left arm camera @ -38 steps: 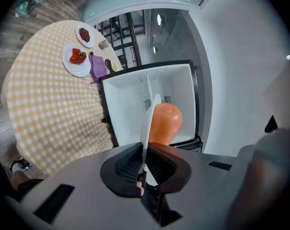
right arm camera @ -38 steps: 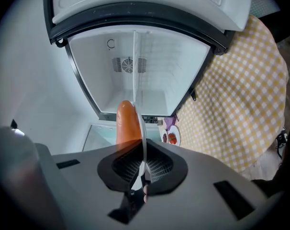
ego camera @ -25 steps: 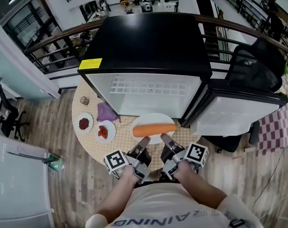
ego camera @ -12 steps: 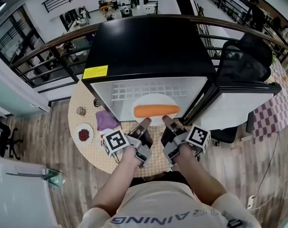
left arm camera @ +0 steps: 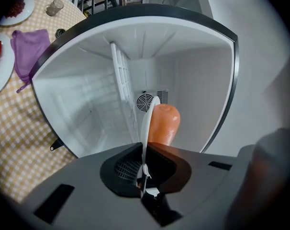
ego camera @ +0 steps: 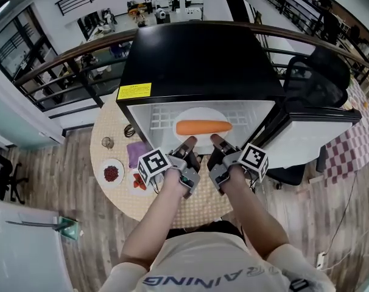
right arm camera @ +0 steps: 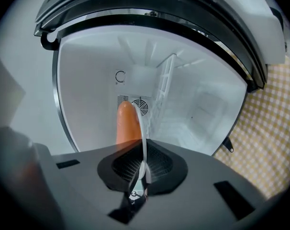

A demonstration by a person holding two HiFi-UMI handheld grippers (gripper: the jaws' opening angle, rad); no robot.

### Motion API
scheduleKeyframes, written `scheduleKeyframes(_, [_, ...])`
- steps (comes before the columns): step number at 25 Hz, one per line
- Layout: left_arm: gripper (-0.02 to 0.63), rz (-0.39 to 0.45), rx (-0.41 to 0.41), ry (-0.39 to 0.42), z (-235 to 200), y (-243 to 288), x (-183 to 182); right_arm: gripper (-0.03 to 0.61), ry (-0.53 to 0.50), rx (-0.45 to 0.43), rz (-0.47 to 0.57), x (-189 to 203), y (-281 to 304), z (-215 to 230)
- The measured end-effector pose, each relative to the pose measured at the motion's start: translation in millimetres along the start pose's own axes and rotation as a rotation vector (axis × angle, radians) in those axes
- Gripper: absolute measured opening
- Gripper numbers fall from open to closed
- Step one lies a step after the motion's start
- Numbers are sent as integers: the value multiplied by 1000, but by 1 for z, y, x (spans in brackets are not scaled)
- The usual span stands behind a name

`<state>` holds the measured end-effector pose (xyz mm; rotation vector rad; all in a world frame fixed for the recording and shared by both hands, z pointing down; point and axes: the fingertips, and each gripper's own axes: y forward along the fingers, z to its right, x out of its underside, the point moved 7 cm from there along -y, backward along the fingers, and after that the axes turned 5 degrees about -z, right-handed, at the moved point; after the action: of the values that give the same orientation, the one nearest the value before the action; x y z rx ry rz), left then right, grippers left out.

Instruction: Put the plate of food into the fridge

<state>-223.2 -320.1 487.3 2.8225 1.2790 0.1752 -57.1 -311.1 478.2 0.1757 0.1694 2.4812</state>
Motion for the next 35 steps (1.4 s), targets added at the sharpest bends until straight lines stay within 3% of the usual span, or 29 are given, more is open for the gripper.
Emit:
scheduleKeyframes(10, [28,70,15,-16,-4,16,-13,32,51,12,58,-12,20,4])
scheduleKeyframes(20, [28,63,9,30,-1,15,-17,34,64,19,69,-20,30,2])
scheduleKeyframes(27, [23,120,24,-46,-8,14,-20,41,62,24,50,-19,37,2])
scheduleKeyframes(35, [23,168,20,-63,-9,16,-28,55,83,12,20,-15,39,6])
